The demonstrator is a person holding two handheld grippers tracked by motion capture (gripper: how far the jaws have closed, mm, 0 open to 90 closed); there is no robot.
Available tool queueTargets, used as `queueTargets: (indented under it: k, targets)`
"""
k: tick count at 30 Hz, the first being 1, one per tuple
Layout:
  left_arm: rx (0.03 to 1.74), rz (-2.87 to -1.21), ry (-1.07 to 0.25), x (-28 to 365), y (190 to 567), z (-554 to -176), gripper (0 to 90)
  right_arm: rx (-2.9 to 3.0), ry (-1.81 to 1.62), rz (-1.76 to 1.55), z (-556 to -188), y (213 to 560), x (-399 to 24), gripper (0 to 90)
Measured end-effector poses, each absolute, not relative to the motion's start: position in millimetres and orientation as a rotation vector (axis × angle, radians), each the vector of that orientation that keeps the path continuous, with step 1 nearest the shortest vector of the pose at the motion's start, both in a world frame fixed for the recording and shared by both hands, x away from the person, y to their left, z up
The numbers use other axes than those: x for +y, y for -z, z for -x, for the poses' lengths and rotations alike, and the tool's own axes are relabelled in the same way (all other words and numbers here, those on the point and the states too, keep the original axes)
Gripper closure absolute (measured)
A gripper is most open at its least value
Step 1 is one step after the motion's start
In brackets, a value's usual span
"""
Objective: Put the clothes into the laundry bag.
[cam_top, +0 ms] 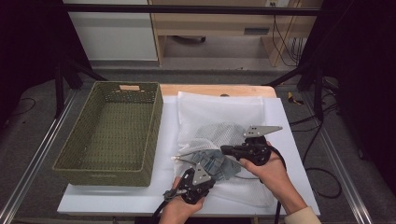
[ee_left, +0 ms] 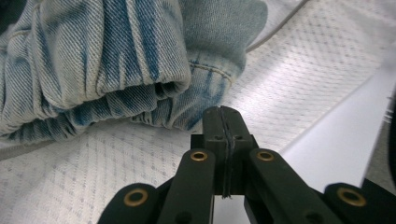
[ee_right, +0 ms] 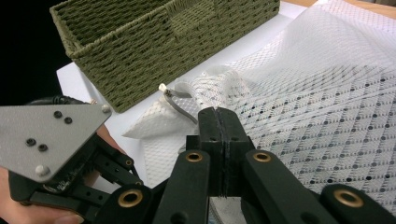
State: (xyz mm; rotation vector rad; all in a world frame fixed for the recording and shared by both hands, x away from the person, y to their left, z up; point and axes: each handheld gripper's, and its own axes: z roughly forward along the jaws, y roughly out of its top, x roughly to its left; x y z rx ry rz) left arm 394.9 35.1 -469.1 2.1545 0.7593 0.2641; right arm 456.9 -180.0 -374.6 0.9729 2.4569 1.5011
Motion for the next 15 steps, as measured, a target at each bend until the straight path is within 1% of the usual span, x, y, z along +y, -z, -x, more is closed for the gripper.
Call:
queueTargets:
  k: [6, 11, 13, 15]
  targets:
    - [0.782, -2.169, -0.303, 29.1, 472.8, -404.8, 90.0, 2.456, -1.507, -0.972, -456.8, 374.6, -179.8, 90.0]
    - [0.807, -2.143, -0.302, 28.1, 474.5, -413.2, 90.0, 2.456, -1.511, -0.971, -456.9, 375.2, -180.6, 90.0]
    - [0.811, -2.138, -0.334, 27.7, 474.0, -416.4, 90.0, 2.453, -1.514, -0.974, -457.0, 375.5, -181.0, 90.0]
    - [0.819, -2.139, -0.338, 27.9, 474.3, -420.5, 90.0, 2.451, -1.516, -0.975, -456.5, 375.5, -181.5, 90.0]
